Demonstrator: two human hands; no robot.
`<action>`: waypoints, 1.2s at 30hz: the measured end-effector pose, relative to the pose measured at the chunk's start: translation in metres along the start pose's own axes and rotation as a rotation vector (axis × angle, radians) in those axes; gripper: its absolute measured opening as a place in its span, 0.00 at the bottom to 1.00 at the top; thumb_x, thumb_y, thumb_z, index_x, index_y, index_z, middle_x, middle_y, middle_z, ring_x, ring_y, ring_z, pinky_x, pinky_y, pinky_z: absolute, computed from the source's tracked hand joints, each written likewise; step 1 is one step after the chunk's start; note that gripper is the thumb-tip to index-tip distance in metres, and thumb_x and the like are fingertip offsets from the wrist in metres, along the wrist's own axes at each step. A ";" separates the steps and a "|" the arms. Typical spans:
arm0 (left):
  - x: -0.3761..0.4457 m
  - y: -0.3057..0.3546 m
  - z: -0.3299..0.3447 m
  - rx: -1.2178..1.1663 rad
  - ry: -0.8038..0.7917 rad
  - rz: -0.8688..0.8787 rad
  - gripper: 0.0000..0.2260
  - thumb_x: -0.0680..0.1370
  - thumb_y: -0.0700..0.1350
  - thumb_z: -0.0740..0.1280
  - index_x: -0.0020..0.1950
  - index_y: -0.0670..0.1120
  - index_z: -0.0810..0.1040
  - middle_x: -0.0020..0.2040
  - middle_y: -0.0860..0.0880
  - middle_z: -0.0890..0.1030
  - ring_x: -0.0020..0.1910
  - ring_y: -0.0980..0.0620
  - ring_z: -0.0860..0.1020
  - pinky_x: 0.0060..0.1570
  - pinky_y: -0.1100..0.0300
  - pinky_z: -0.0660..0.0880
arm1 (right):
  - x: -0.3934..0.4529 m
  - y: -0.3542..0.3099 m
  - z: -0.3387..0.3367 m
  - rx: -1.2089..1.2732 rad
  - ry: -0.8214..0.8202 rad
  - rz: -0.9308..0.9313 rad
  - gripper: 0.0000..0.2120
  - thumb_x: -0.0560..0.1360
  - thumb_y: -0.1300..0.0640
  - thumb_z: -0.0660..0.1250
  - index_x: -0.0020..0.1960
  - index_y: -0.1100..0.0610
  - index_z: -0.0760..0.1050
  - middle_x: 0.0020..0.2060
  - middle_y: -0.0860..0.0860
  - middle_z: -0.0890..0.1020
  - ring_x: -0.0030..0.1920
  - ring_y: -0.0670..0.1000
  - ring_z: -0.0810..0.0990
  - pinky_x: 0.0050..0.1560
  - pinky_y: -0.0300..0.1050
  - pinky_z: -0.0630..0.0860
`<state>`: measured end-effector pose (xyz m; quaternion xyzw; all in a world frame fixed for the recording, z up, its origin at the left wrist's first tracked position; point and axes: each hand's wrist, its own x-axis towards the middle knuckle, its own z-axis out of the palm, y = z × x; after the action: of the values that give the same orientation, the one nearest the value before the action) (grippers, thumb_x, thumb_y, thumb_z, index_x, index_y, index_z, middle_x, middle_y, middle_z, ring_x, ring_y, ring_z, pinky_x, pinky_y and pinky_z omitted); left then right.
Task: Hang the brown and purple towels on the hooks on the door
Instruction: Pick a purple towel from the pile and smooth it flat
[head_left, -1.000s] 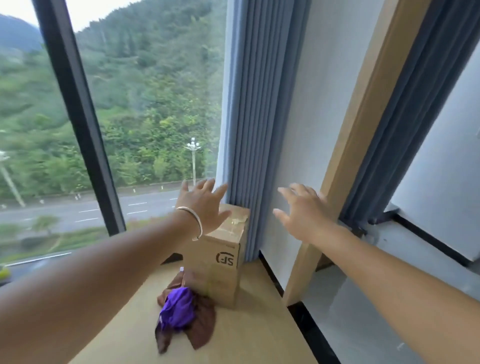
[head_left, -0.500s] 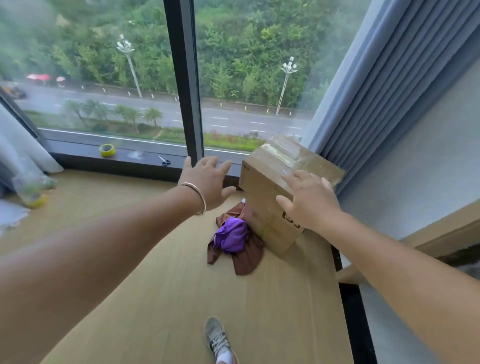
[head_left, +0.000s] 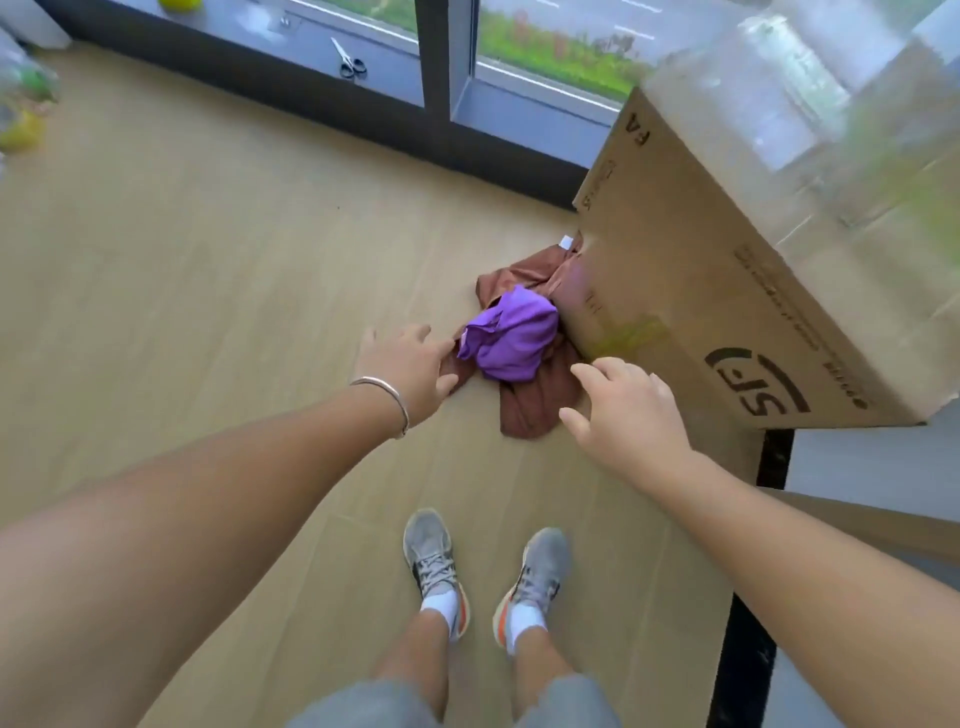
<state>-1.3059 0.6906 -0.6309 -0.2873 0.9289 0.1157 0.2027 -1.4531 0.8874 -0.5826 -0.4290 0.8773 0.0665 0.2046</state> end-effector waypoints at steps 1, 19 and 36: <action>0.013 -0.003 0.025 -0.030 -0.005 -0.022 0.16 0.79 0.58 0.58 0.65 0.59 0.72 0.68 0.50 0.70 0.64 0.50 0.72 0.65 0.46 0.60 | 0.020 0.004 0.022 0.002 -0.004 -0.013 0.24 0.76 0.43 0.63 0.70 0.51 0.68 0.68 0.51 0.70 0.68 0.53 0.67 0.69 0.55 0.63; 0.313 -0.017 0.350 -0.258 0.197 -0.189 0.18 0.71 0.57 0.71 0.61 0.58 0.79 0.69 0.51 0.68 0.70 0.49 0.62 0.62 0.51 0.64 | 0.379 0.033 0.338 -0.151 0.190 -0.390 0.20 0.71 0.56 0.70 0.63 0.57 0.75 0.66 0.59 0.70 0.72 0.59 0.61 0.70 0.56 0.58; 0.227 -0.062 0.278 -0.412 0.361 -0.366 0.06 0.75 0.45 0.65 0.47 0.49 0.82 0.59 0.50 0.76 0.58 0.46 0.72 0.46 0.55 0.67 | 0.344 -0.048 0.208 0.031 0.266 -0.673 0.09 0.74 0.52 0.65 0.44 0.58 0.74 0.41 0.54 0.79 0.52 0.58 0.74 0.57 0.48 0.64</action>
<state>-1.3545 0.6217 -0.9859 -0.5002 0.8400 0.2101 -0.0101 -1.5415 0.6690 -0.9111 -0.6953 0.7070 -0.0744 0.1058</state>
